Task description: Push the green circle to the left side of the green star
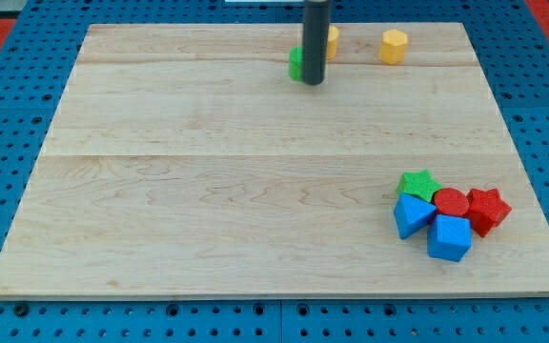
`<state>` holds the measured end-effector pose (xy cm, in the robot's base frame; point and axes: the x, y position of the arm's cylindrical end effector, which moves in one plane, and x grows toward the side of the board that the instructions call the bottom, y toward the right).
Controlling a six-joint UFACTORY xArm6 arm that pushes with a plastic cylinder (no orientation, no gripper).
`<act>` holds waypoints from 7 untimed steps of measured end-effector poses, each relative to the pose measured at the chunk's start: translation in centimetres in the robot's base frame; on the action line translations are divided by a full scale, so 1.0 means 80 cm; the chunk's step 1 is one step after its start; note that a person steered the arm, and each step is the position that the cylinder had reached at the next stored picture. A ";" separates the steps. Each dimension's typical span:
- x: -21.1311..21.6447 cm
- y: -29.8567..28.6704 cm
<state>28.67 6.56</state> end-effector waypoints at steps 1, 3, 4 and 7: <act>-0.042 0.054; -0.038 -0.061; -0.026 -0.085; 0.166 -0.006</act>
<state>41.96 6.05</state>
